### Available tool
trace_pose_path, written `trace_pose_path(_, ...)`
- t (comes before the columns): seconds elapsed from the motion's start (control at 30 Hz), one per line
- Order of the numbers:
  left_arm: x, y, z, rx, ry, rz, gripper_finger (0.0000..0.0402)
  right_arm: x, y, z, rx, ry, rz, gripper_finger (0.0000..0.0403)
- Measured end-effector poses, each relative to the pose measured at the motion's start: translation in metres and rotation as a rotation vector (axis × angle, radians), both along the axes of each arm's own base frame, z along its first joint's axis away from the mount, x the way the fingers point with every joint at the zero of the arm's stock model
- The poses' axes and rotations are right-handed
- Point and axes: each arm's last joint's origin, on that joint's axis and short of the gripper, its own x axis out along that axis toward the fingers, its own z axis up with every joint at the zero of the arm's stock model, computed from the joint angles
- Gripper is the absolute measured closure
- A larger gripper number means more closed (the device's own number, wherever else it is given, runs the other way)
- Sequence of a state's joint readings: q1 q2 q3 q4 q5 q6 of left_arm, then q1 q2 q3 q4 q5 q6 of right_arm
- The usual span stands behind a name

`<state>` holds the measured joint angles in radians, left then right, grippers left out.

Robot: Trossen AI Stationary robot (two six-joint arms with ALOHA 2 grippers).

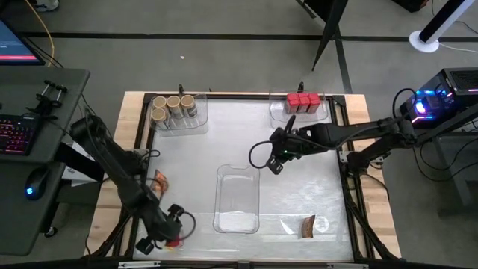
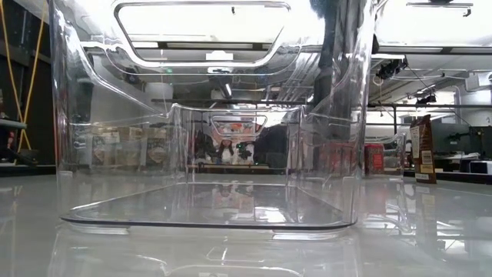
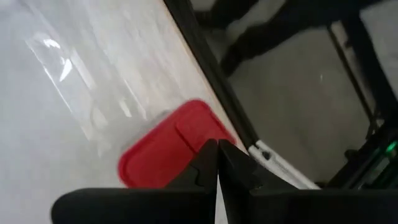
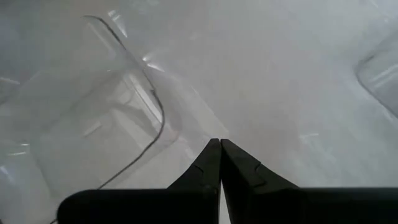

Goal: Sort spices by type
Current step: Put the red seasoning can into the top right transparent bin

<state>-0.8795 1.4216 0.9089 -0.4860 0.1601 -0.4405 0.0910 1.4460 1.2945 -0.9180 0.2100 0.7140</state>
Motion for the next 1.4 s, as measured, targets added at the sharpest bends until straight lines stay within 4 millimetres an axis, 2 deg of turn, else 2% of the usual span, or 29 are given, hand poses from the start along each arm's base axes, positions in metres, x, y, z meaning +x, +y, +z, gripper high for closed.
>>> trace_pose_path(0.2, 0.008, -0.008, -0.020, 0.044, 0.048, 0.008, 0.0401, -0.003, -0.004, -0.002, -0.027, 0.044, 0.031, 0.0403)
trace_pose_path(0.33, 0.016, 0.006, -0.025, 0.122, 0.093, 0.077, 0.0401, -0.004, -0.004, -0.002, -0.035, 0.062, 0.046, 0.0403)
trace_pose_path(0.5, 0.042, 0.044, -0.022, 0.202, 0.052, 0.196, 0.0401, -0.008, -0.005, -0.004, -0.049, 0.110, 0.072, 0.0403)
trace_pose_path(0.63, 0.068, 0.085, -0.022, 0.266, 0.017, 0.290, 0.0401, -0.011, -0.004, -0.005, -0.059, 0.153, 0.095, 0.0403)
trace_pose_path(0.77, 0.084, 0.129, -0.023, 0.310, 0.015, 0.317, 0.0401, -0.015, -0.004, -0.007, -0.073, 0.197, 0.139, 0.0403)
trace_pose_path(1.0, 0.096, 0.207, -0.023, 0.374, 0.035, 0.441, 0.0401, -0.015, -0.004, -0.007, -0.103, 0.212, 0.204, 0.0403)
trace_pose_path(1.2, 0.099, 0.267, -0.018, 0.509, -0.013, 0.592, 0.0401, -0.014, -0.004, -0.006, -0.096, 0.200, 0.189, 0.0403)
trace_pose_path(1.3, 0.104, 0.291, -0.013, 0.541, -0.106, 0.636, 0.0401, -0.014, -0.004, -0.006, -0.078, 0.188, 0.151, 0.0403)
trace_pose_path(1.4, 0.109, 0.307, -0.012, 0.498, -0.190, 0.674, 0.0401, -0.012, -0.004, -0.006, -0.050, 0.161, 0.090, 0.0403)
